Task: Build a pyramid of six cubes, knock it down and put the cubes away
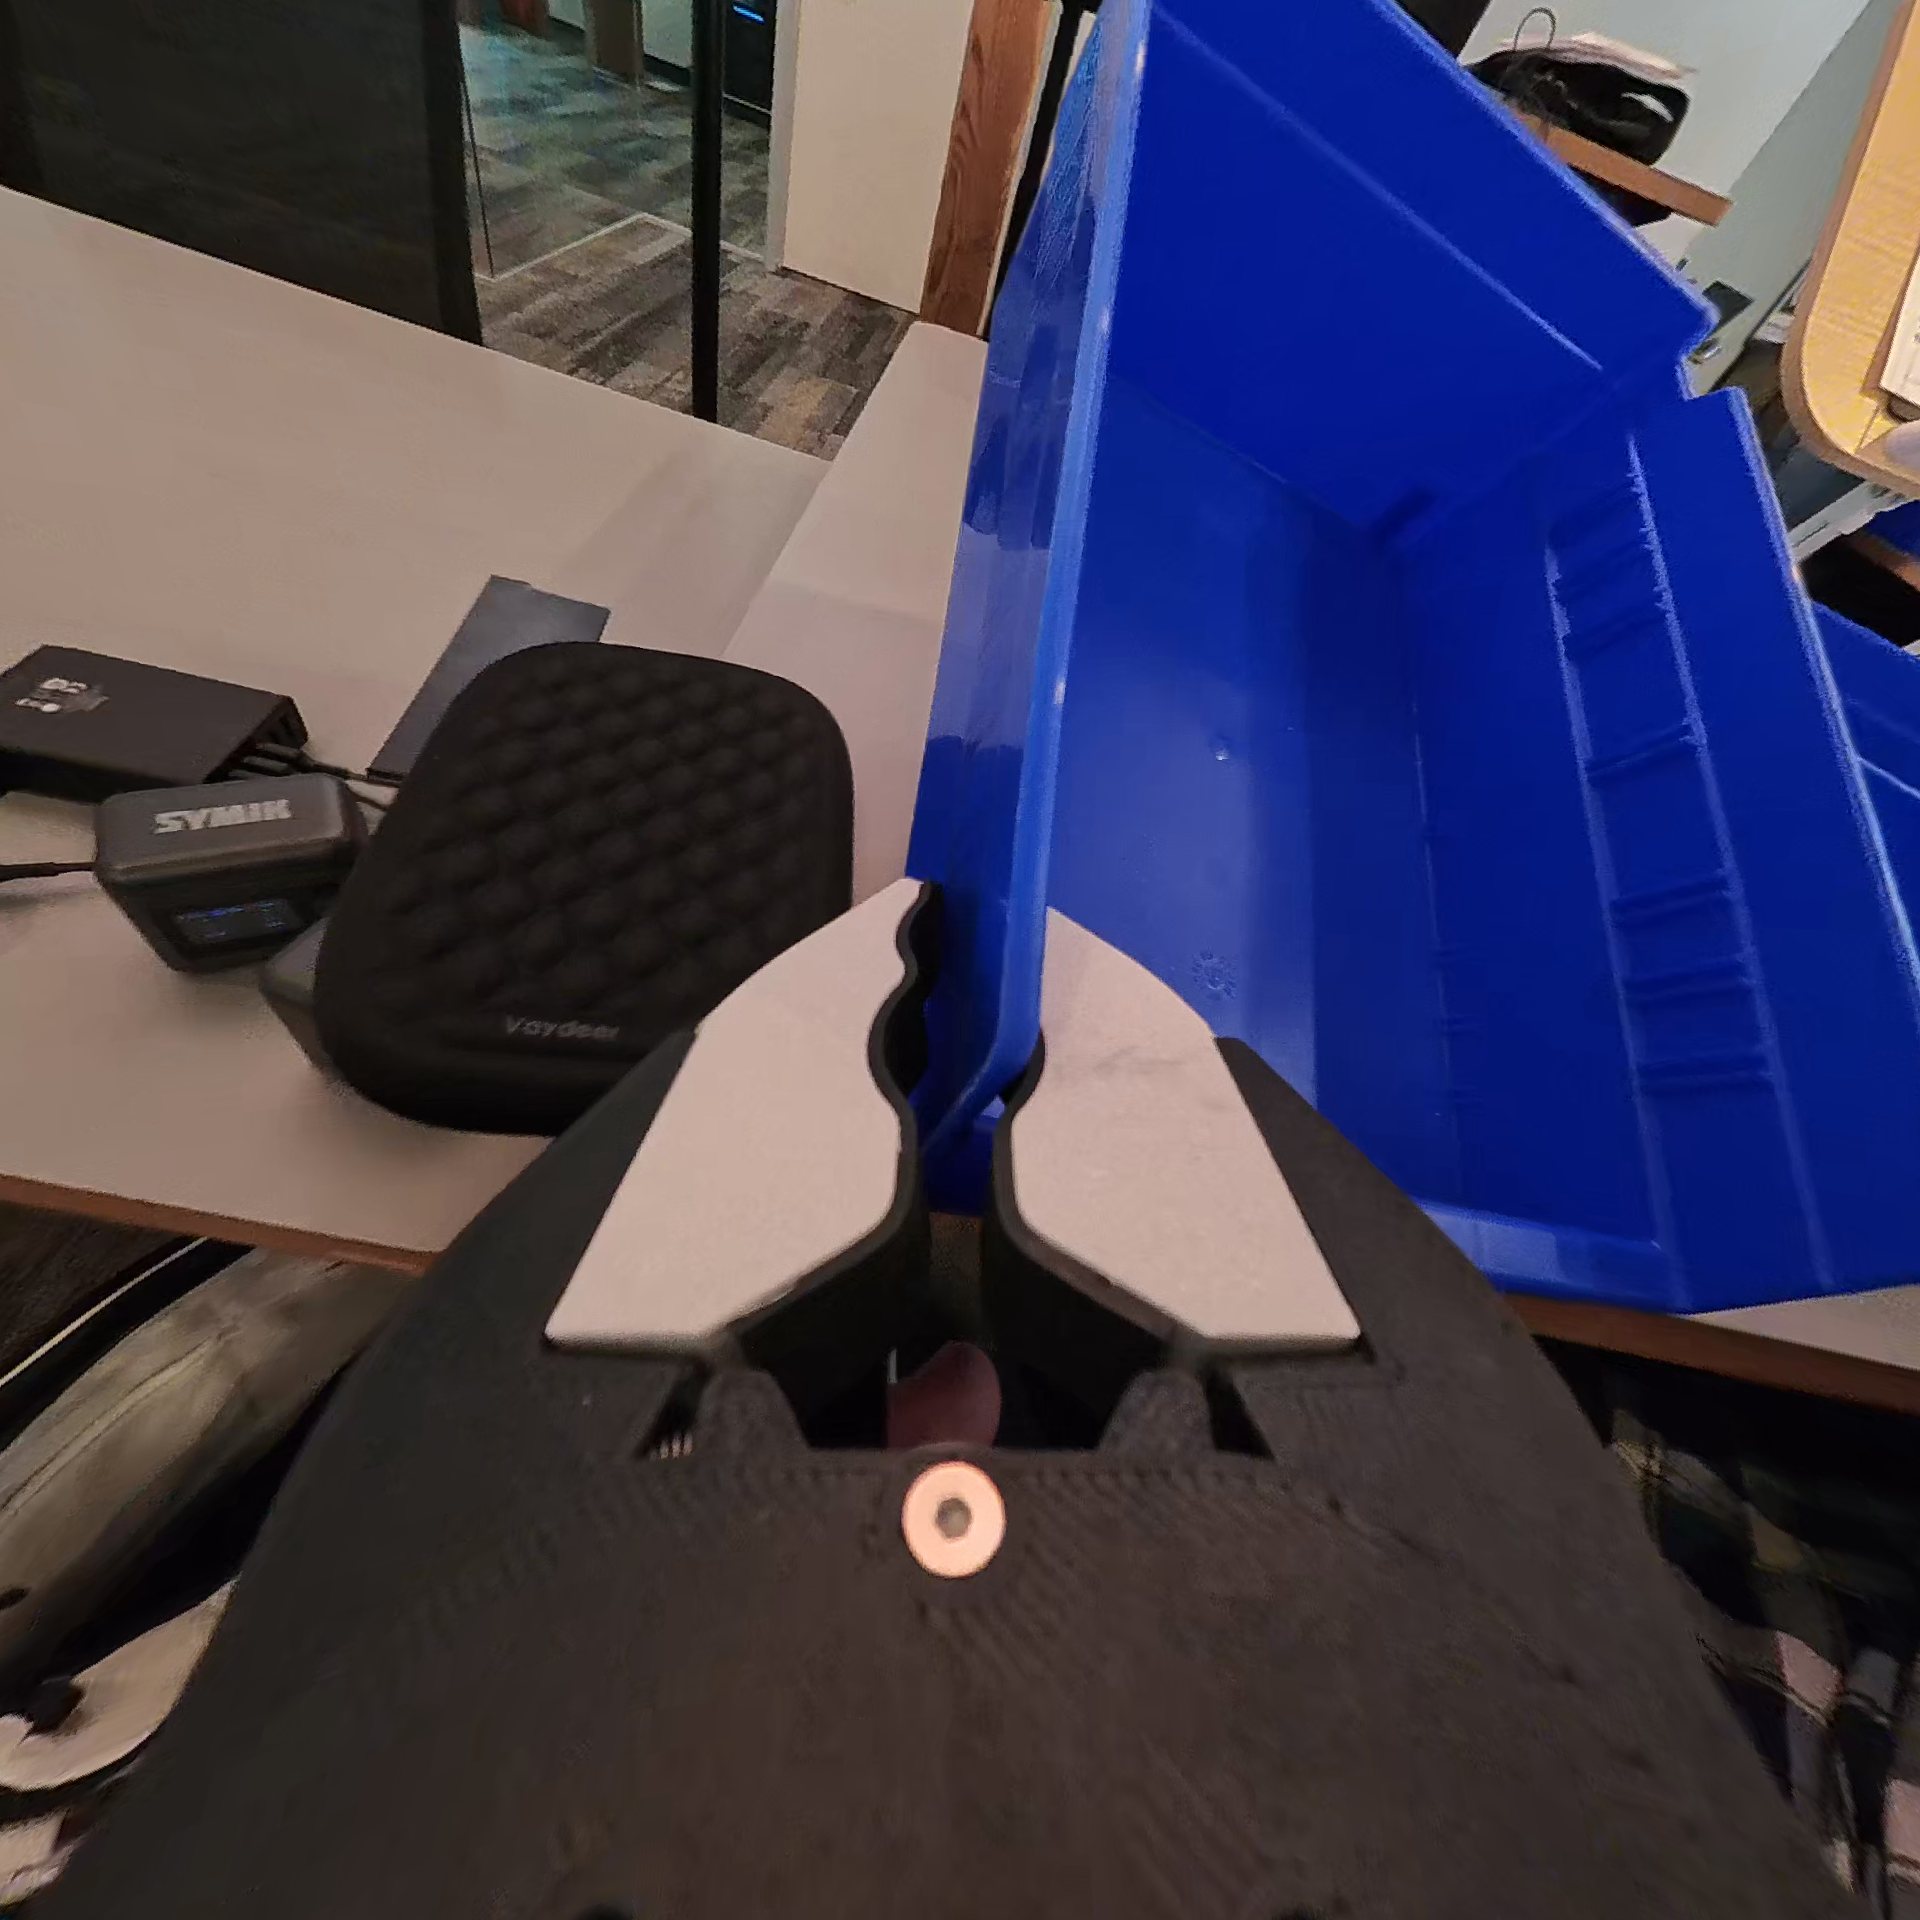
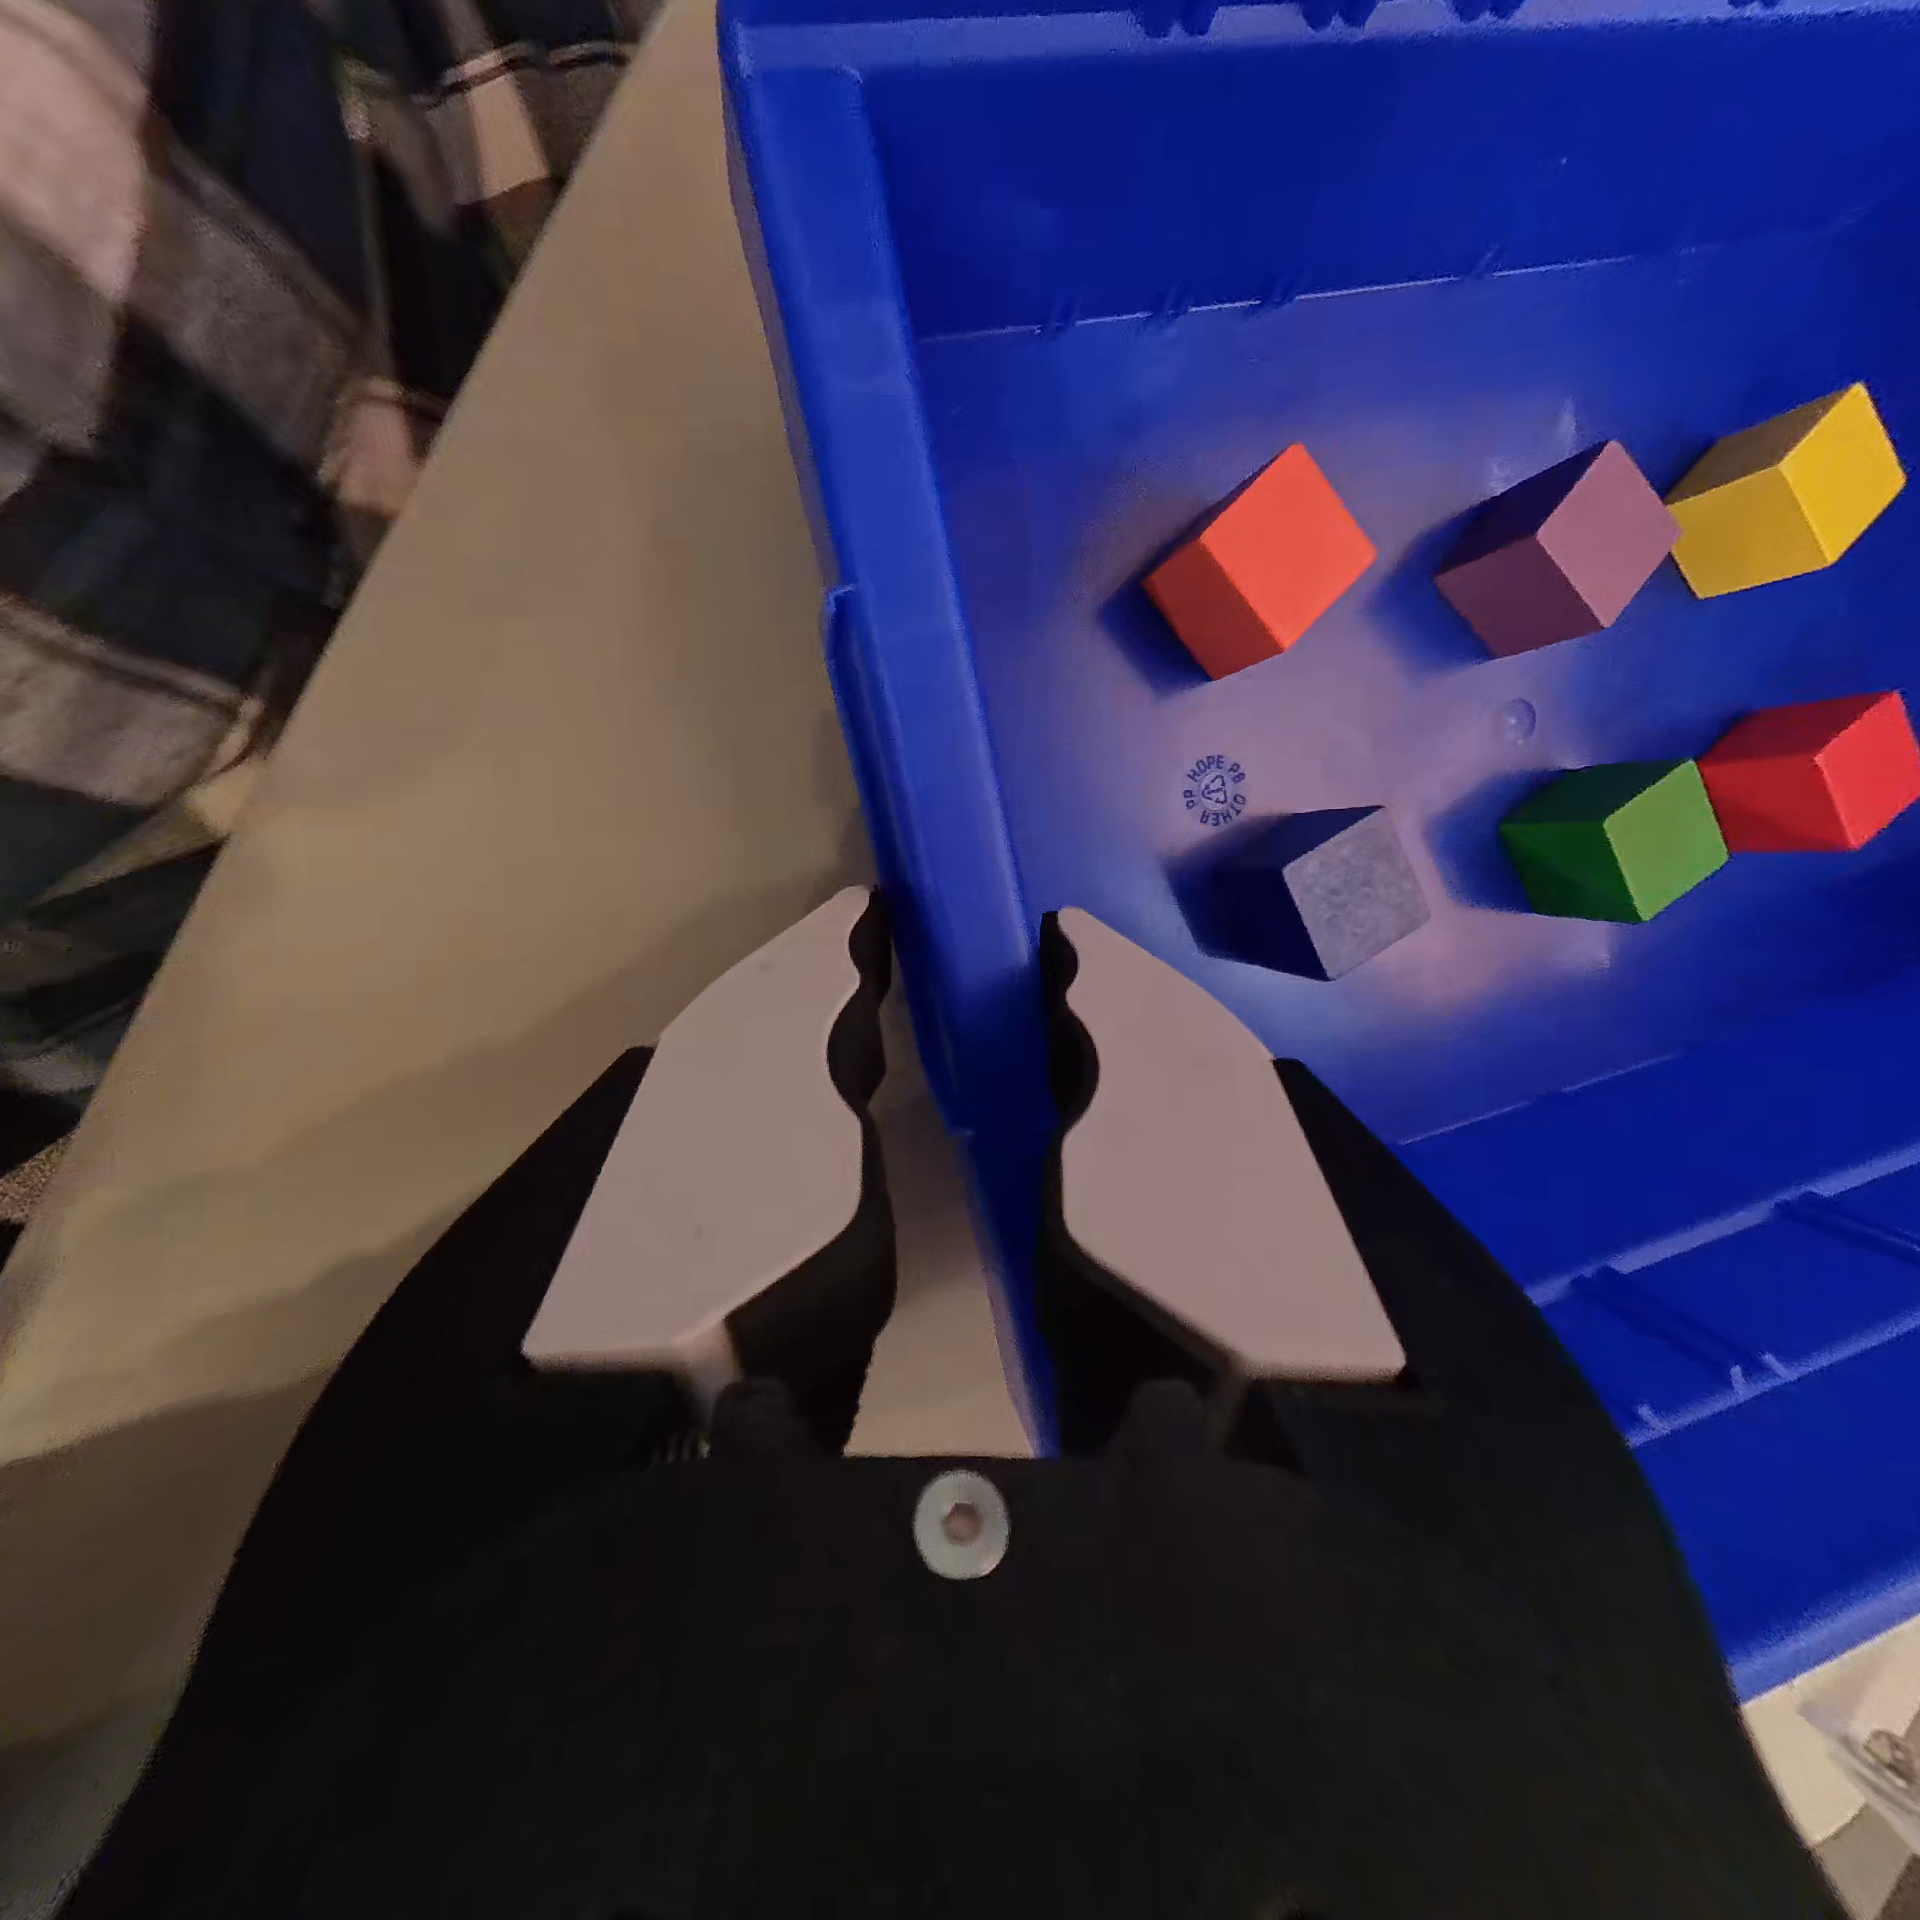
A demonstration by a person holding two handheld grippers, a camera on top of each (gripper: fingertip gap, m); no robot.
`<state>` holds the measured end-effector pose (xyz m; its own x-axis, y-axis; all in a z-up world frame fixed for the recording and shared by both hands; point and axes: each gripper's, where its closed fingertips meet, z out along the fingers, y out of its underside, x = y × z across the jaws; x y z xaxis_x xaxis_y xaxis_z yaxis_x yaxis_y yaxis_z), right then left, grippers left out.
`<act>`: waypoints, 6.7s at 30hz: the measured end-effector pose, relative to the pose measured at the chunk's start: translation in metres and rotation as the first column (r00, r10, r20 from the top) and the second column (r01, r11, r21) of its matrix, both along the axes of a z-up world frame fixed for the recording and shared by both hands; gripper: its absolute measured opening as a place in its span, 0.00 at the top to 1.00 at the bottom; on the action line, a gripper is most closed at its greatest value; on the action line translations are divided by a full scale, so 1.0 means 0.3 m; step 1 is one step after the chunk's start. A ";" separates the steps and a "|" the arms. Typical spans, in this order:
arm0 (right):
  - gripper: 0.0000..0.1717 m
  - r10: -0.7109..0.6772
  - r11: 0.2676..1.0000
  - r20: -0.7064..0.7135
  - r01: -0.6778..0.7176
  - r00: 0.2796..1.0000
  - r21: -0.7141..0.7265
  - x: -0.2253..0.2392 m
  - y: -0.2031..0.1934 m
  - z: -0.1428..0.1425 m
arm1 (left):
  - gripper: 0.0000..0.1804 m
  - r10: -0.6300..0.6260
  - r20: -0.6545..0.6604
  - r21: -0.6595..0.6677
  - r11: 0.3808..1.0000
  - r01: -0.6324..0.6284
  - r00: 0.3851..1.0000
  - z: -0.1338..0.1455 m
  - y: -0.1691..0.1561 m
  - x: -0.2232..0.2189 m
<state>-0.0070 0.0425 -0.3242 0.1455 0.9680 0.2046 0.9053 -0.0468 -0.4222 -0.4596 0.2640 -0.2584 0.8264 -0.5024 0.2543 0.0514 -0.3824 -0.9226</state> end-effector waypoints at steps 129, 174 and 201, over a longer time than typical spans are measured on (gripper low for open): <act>0.95 -0.981 -0.084 -0.163 0.985 -0.109 -0.154 1.676 -0.314 0.165 | 0.69 -0.974 0.113 -0.203 0.170 0.964 0.195 -0.093 -0.800 2.623; 0.97 -0.646 0.682 -0.355 0.720 0.676 0.130 0.379 0.306 0.138 | 1.00 -0.656 -0.541 0.083 0.582 0.809 0.527 -0.113 -0.176 1.688; 0.45 -0.510 0.708 -0.426 0.646 0.747 0.285 0.071 0.735 0.023 | 0.26 -0.558 -0.244 0.056 0.809 0.586 0.793 -0.065 0.095 1.560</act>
<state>0.0143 0.2631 -0.3174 0.7658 0.5116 0.3896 0.5803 -0.2887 -0.7615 0.0083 0.2926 -0.2778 0.4037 -0.9148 0.0164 -0.3360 -0.1649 -0.9273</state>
